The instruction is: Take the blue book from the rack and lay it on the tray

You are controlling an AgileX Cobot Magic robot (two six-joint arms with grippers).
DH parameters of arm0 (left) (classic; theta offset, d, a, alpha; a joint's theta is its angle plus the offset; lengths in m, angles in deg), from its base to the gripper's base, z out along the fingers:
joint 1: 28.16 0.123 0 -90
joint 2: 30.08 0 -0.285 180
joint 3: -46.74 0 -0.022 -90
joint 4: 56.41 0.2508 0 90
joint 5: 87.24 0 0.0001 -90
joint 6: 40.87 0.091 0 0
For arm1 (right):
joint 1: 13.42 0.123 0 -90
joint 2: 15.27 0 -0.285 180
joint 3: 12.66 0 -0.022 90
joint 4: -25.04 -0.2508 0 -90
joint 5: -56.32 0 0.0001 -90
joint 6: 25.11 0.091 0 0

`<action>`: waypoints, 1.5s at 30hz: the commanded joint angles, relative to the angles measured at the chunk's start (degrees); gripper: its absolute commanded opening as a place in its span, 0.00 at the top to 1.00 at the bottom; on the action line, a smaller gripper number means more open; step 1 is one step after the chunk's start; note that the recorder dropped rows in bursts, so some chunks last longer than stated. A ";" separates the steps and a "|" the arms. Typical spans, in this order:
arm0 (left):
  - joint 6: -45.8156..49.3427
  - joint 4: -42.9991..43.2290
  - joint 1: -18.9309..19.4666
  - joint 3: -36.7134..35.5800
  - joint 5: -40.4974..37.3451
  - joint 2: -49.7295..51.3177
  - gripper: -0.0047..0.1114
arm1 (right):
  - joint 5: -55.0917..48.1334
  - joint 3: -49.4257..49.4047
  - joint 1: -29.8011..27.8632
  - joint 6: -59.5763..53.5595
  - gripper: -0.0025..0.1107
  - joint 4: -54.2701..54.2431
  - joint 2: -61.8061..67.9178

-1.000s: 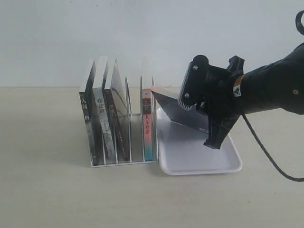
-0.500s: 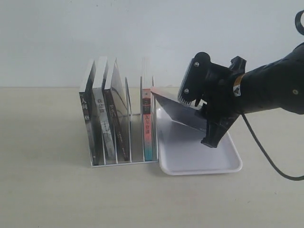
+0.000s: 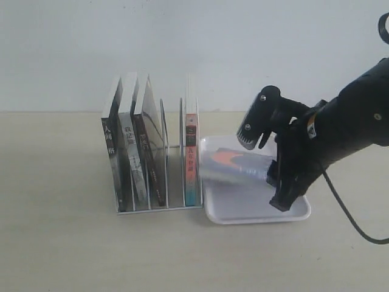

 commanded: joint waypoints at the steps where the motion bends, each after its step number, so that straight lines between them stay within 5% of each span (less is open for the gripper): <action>1: 0.12 0.17 -0.46 -0.22 0.22 -0.13 0.91 | -8.39 0.06 -0.18 5.66 0.49 -2.15 -0.18; 9: 0.12 0.17 -0.46 -0.22 0.22 -0.13 0.91 | -16.25 0.06 -0.18 8.20 0.51 -6.56 -0.18; 11: 0.12 0.17 -0.46 -0.22 0.22 -0.13 0.91 | -17.46 0.06 -0.18 9.07 0.61 -8.05 -0.18; 15: 0.12 0.17 -0.46 -0.22 0.22 -0.13 0.91 | -18.45 0.06 -0.18 10.86 0.98 -8.72 -0.18; 45: 0.12 0.17 -0.46 -0.22 0.22 -0.13 0.91 | -5.83 0.06 -0.18 11.32 0.98 -9.05 -0.18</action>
